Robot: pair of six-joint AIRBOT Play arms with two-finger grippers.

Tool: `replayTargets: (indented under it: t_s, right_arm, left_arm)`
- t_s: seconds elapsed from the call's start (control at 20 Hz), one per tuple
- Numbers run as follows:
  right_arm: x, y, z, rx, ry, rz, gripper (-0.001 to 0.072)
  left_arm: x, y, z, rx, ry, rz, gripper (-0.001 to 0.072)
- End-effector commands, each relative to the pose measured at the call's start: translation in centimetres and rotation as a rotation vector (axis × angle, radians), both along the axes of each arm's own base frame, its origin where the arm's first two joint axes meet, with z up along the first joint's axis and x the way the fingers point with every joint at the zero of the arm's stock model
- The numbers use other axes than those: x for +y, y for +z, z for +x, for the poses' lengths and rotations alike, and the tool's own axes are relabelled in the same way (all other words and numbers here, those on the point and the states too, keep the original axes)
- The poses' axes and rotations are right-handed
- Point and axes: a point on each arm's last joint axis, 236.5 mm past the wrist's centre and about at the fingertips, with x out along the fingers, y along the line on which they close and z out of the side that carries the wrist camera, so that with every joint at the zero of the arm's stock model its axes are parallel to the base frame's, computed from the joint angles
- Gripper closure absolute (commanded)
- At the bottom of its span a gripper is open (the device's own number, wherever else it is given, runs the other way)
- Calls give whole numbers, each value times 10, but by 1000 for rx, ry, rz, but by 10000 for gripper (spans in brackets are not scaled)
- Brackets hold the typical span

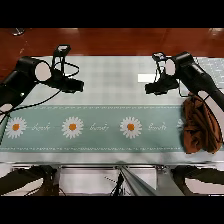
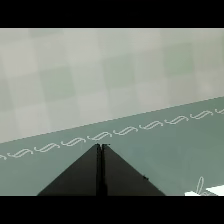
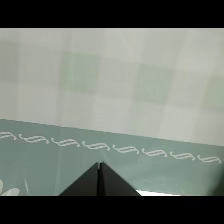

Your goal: Fold the shirts.

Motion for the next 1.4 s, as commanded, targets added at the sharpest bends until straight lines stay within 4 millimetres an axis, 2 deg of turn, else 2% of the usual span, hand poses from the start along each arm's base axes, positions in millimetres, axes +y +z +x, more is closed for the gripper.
replayTargets:
  t_s: [0.0, 0.75, 0.9, 1.0, 1.05, 1.1, 1.15, 1.25, 1.35]
  right_arm:
    - [0, 0, 0, 1, 1, 0, 680]
    - [1, 0, 0, -1, 1, 2, 680]
    - [0, 2, 12, -51, 11, -3, 680]
    - [-11, 5, 19, -77, 63, -66, 670]
    - [-27, 9, 18, -73, 65, -136, 482]
    - [-49, 13, 12, -44, 70, -228, 97]
    - [-69, 19, 5, -7, 92, -298, 87]
    - [-110, 46, -6, -26, 11, -347, 83]
    - [-155, 76, -20, -130, -170, -310, 84]
  left_arm:
    - [0, 0, 0, 0, 0, 0, 677]
    - [0, 0, 1, -3, 0, -1, 677]
    - [-6, 8, 18, -80, 3, -30, 677]
    - [-11, 13, 30, -134, 6, -50, 674]
    - [-10, 13, 30, -132, 13, -52, 595]
    - [-9, 13, 30, -125, 32, -59, 287]
    - [-9, 12, 30, -122, 39, -61, 7]
    - [2, 10, 23, -94, 38, -17, 0]
    - [24, -2, 4, 1, 13, 80, 0]
